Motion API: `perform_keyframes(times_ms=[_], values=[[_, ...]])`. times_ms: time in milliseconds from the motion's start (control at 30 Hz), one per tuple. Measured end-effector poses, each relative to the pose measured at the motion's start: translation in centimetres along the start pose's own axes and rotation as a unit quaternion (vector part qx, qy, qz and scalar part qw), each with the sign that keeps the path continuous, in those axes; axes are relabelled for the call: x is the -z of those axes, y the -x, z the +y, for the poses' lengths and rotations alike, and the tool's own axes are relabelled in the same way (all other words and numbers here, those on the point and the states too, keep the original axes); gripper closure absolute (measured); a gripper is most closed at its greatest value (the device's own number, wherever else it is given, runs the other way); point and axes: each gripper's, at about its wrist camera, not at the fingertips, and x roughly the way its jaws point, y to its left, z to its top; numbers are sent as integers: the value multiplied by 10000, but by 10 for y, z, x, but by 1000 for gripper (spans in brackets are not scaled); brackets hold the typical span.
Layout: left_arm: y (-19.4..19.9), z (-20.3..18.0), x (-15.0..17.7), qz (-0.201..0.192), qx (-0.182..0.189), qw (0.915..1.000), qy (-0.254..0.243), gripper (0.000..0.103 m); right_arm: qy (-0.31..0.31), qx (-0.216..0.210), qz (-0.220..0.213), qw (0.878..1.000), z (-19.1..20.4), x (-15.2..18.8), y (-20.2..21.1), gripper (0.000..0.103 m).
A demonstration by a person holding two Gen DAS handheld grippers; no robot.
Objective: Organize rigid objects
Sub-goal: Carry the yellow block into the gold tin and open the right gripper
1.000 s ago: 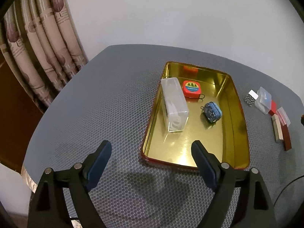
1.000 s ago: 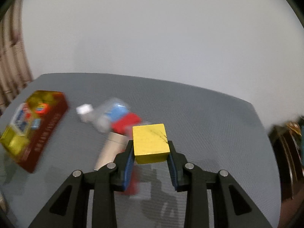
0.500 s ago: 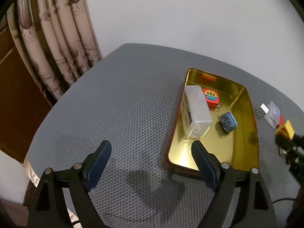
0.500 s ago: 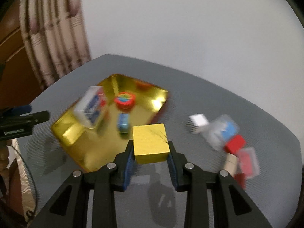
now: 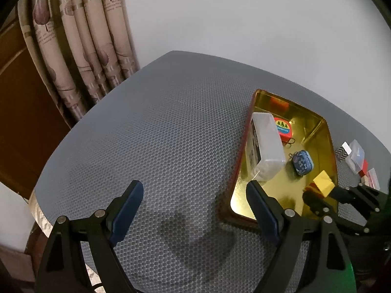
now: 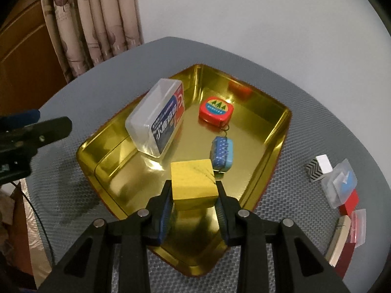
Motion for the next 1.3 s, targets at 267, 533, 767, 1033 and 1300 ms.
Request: perform_keyframes(times_ms=[267,533,767,1033,1300], values=[[-2,1,0,34,6,10000,49,19,-4,21,188,9998,3,1,-8,70],[-7,0,0,90,-4,9999,74,19,-134,-36,269,9995,0,3,-14,70],[-9,-2,2,99,-47,9999,67,19,-141,-36,276,9995,-1,1,-25,70],[-9,-1,2,118,-38,9999,78,19,-181,-3,280,9994,-3,-1,-26,69],[-9,-1,3,103,-40,9999,67,19,-353,40,29,9994,-13,-3,-11,65]])
